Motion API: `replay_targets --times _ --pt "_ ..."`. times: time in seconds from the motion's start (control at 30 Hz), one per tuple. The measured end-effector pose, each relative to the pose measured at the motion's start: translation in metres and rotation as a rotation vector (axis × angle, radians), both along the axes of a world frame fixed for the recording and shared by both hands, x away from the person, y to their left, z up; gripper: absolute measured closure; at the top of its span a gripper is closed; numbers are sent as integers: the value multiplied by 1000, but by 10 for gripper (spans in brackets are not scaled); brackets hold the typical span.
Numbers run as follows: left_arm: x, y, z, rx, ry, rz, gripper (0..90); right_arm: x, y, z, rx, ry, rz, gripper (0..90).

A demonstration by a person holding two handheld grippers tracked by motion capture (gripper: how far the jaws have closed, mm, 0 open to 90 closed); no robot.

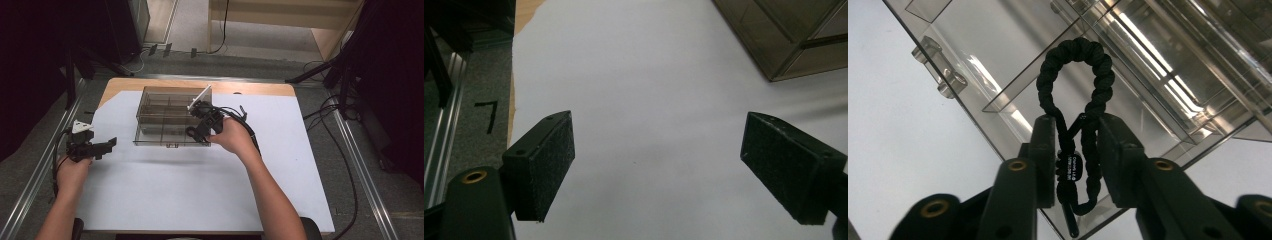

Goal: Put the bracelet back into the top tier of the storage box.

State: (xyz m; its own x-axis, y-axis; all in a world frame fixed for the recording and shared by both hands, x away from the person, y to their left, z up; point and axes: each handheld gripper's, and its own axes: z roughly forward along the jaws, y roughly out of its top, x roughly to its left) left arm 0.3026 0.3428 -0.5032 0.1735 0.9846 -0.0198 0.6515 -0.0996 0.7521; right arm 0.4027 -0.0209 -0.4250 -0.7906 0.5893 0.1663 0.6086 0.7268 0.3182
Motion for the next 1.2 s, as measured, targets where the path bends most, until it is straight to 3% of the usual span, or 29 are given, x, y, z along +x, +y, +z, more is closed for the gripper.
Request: replay_targets --times 0.27,0.8,0.97,1.1,1.2 --pt "0 0 0 -3 -4 3 153 0 -2 2 12 0 0 597" --pt "0 1 1 -2 -5 4 153 -1 -11 16 65 -3 -29 554" --pt "0 0 0 -3 -4 4 153 -2 -17 23 79 -16 -43 606" --pt "0 0 0 -2 -3 3 153 -1 -20 30 99 -63 -55 744" --pt "0 0 1 0 -2 2 153 -1 -18 29 94 -69 -53 811"
